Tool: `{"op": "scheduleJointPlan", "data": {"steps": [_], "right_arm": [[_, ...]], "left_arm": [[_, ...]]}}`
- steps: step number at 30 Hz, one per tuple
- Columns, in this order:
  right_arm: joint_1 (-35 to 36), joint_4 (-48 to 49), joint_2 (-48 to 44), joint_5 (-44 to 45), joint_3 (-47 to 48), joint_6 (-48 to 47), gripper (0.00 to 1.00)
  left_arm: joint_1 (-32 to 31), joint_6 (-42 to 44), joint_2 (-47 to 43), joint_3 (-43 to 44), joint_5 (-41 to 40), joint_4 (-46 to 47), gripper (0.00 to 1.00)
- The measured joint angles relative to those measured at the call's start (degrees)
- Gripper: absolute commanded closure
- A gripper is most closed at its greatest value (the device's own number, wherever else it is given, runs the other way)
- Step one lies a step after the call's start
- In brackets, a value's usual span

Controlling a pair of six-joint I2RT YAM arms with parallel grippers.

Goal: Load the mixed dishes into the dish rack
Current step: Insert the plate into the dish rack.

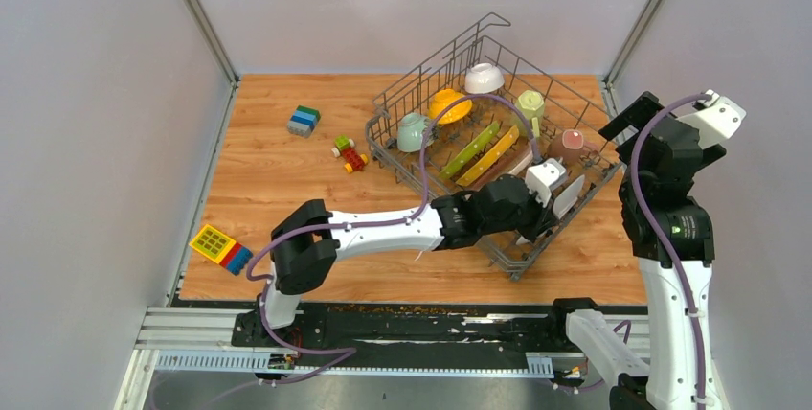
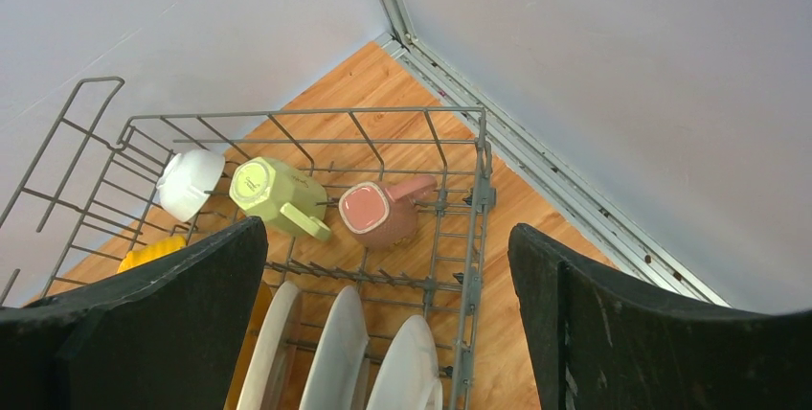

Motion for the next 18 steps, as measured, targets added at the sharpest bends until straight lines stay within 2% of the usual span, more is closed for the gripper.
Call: {"op": "scheduleJointPlan", "data": {"steps": [1,3,4,5,7,11,18], "right_arm": [[0.0,0.0,0.0,0.0,0.0,0.0,0.02],[0.0,0.0,-0.1,-0.2,0.0,0.0,0.02],[0.0,0.0,-0.1,-0.2,0.0,0.0,0.02],[0.0,0.0,-0.1,-0.2,0.0,-0.1,0.02],[0.0,0.0,-0.1,-0.2,0.0,-0.3,0.02],[0.0,0.0,-0.2,-0.2,0.0,-0.4,0.02],[0.0,0.0,-0.6,-0.2,0.0,-0.4,0.02]], "left_arm": [[0.0,0.0,0.2,0.4,0.0,-0.2,0.87],[0.0,0.6,2.3,3.4,-0.3,-1.9,0.7],[0.0,1.3,3.5,4.8,-1.2,-2.4,0.66],[0.2,1.7,4.3,5.6,-1.3,-2.4,0.56],[0.5,2.4,5.2,6.3,-1.3,-2.3,0.44],[0.7,3.0,5.2,6.4,-1.1,-2.2,0.32],[0.4,4.7,3.0,6.1,2.4,-2.3,0.19]]}}
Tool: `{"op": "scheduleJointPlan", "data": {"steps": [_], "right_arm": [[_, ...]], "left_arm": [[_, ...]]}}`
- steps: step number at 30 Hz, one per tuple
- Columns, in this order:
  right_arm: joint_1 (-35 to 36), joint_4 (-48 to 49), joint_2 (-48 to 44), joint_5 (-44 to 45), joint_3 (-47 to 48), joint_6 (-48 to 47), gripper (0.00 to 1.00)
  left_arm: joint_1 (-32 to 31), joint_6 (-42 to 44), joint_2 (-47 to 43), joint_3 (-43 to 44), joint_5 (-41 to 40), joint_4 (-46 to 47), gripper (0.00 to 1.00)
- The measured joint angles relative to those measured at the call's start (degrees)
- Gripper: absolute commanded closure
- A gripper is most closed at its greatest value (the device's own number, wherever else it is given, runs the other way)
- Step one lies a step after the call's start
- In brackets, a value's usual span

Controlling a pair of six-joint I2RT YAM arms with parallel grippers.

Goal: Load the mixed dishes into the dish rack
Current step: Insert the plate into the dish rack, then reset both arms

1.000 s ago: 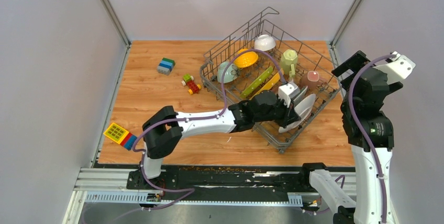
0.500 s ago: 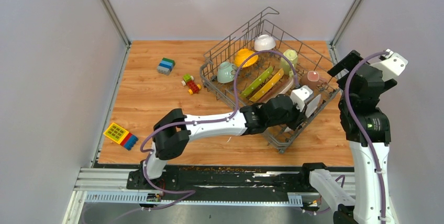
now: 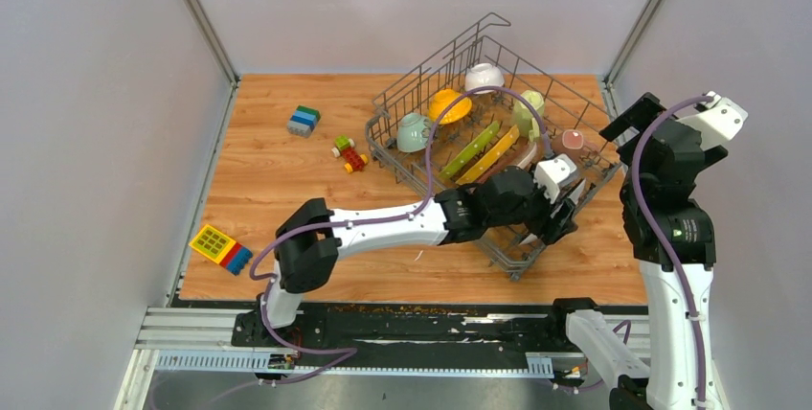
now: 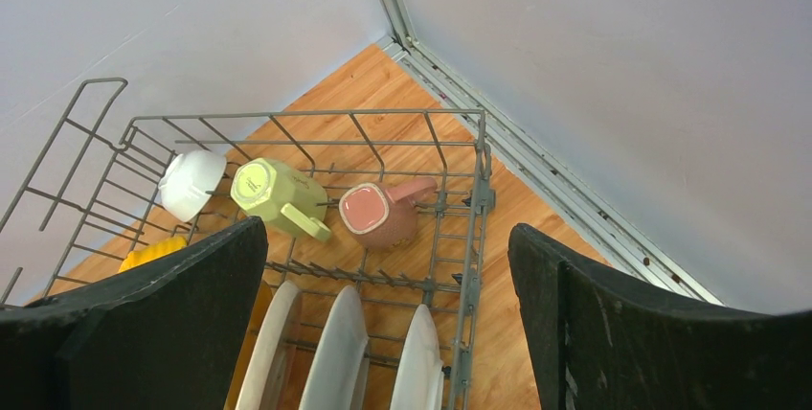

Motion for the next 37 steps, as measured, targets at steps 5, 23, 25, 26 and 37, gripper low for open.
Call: {"op": "scheduleJointPlan", "data": {"steps": [5,23,25,26,37], "right_arm": [[0.0,0.0,0.0,-0.4,0.0,0.0,0.02],[0.0,3.5,0.1,-30.2,-3.3,-1.3,0.04],[0.0,3.8,0.8,-32.2,-3.8,-1.7,0.04],[0.0,3.9,1.1,-32.7,-3.9,-1.9,0.04],[0.0,4.8,0.7,-34.5,-5.0,-3.1,0.04]], "left_arm": [[0.1,1.7,-6.1,-2.9,4.1,0.8,0.01],[24.0,3.6,-42.0,-22.7,-11.1,-12.6,0.0],[28.3,2.0,-43.8,-23.8,-14.9,-17.7,0.0],[29.9,1.4,-44.6,-24.3,-16.5,-20.1,0.0],[38.7,-2.3,-58.8,-31.9,-27.7,-30.6,0.0]]}}
